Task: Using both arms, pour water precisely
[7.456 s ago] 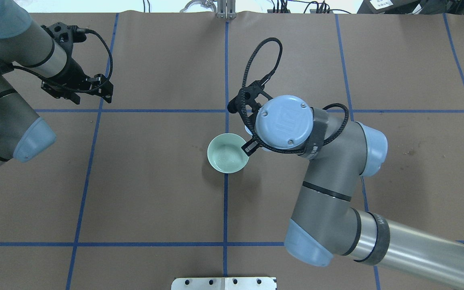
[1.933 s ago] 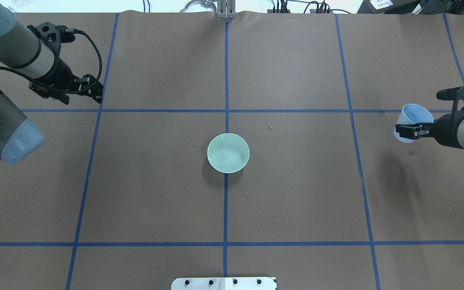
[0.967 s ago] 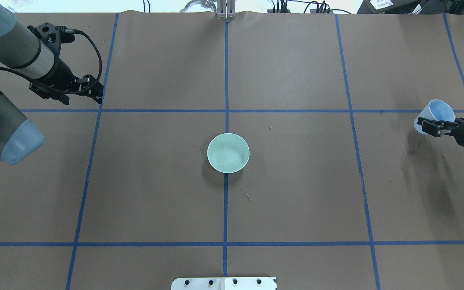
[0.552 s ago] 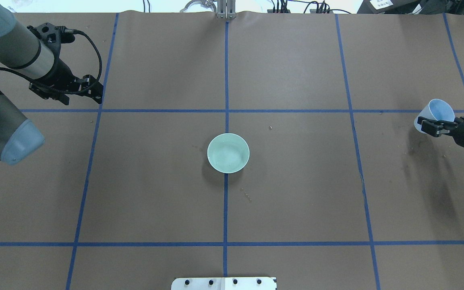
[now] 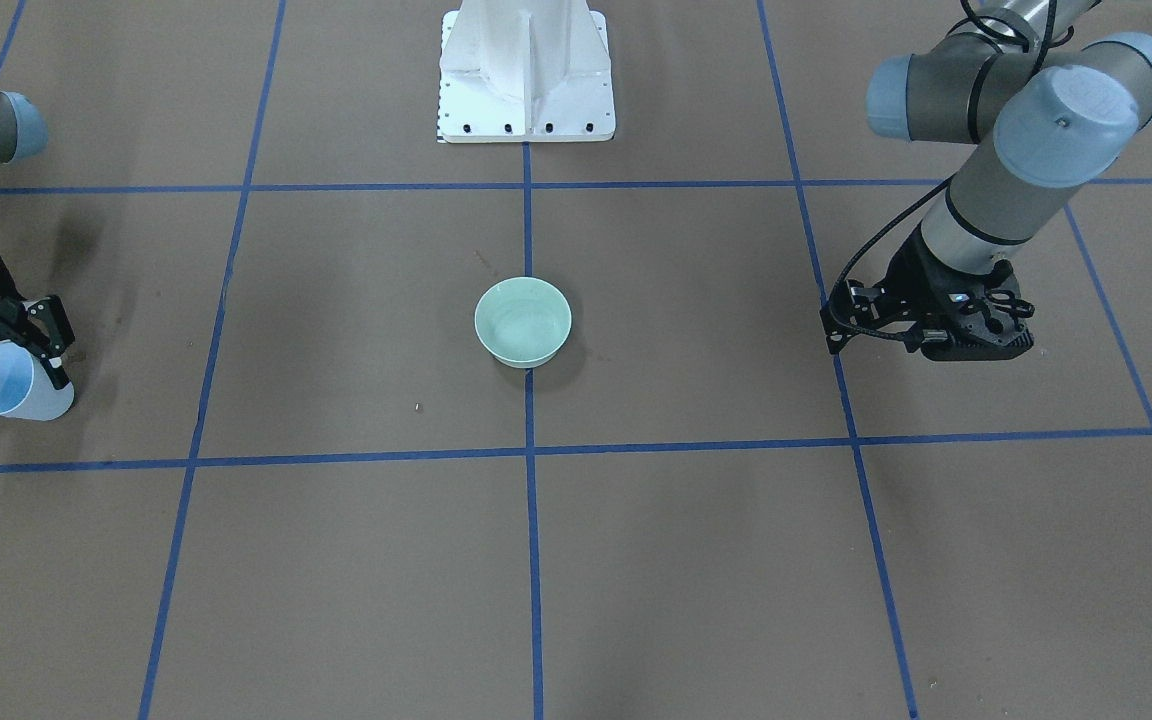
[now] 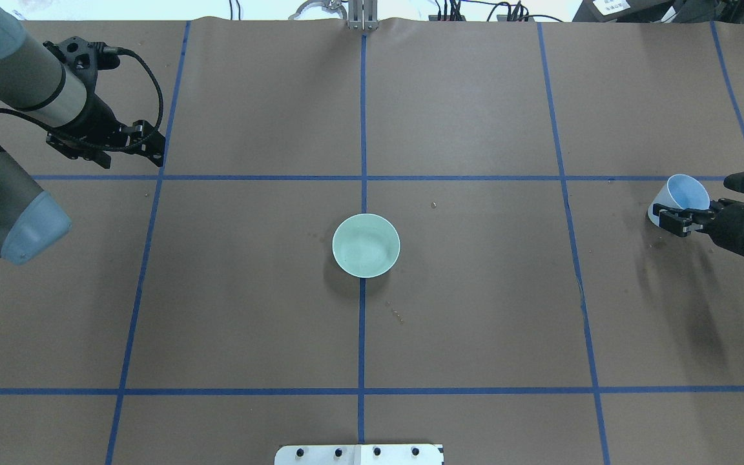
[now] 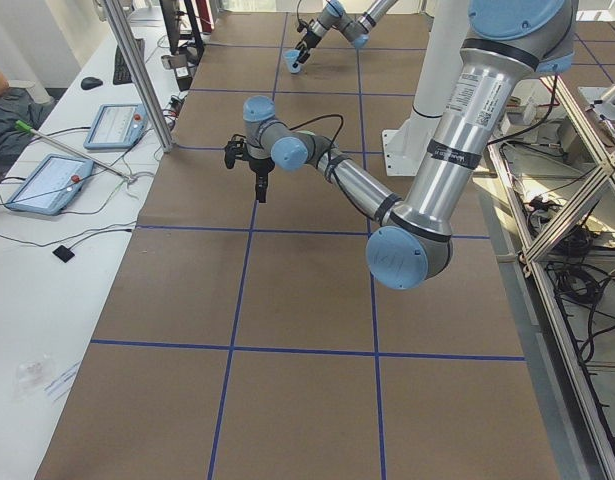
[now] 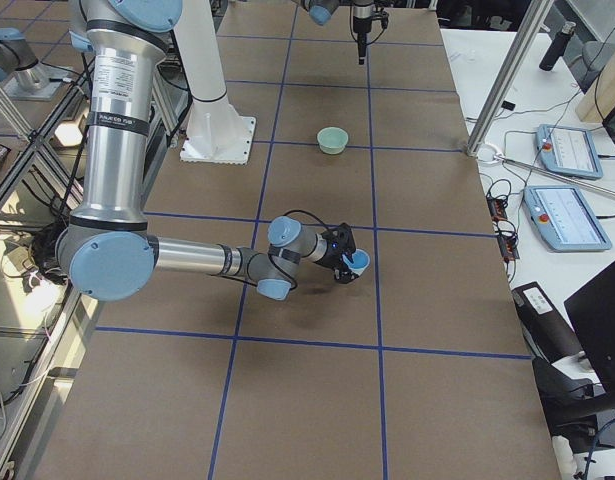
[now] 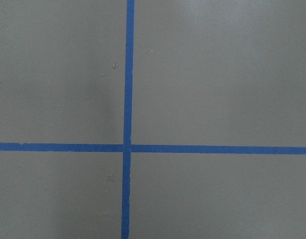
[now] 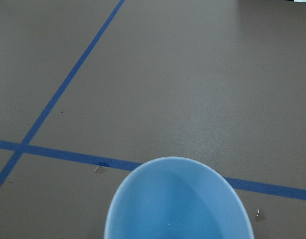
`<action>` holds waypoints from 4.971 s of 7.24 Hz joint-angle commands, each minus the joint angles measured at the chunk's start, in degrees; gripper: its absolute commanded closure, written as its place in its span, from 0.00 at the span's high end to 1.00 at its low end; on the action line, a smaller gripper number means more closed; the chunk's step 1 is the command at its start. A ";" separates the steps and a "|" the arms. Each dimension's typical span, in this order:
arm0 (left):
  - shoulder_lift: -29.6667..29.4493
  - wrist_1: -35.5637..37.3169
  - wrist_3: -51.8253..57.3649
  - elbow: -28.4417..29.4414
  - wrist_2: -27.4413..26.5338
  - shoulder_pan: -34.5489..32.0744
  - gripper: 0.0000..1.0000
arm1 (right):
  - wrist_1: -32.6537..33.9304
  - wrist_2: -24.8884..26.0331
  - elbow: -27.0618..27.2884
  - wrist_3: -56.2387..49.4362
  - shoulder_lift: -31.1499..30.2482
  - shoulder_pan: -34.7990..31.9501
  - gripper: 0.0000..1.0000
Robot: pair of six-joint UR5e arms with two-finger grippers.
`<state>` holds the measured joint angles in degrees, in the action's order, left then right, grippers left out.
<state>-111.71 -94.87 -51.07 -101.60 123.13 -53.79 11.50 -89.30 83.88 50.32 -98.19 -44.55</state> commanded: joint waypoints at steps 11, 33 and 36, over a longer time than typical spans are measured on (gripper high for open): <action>0.00 0.73 -1.32 -0.88 0.79 0.09 0.92 | -14.66 -6.66 2.68 -0.22 -11.93 0.43 1.00; -25.23 -0.32 -18.72 15.94 -5.20 18.40 0.00 | 44.66 -46.49 2.78 -50.41 6.17 -42.28 1.00; -6.85 -0.93 -7.02 2.43 1.75 10.83 0.00 | 45.72 -46.49 2.87 -50.41 6.87 -42.19 1.00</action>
<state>-127.58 -95.51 -65.41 -92.80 123.23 -40.31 56.93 -135.78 86.73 -0.09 -91.56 -86.77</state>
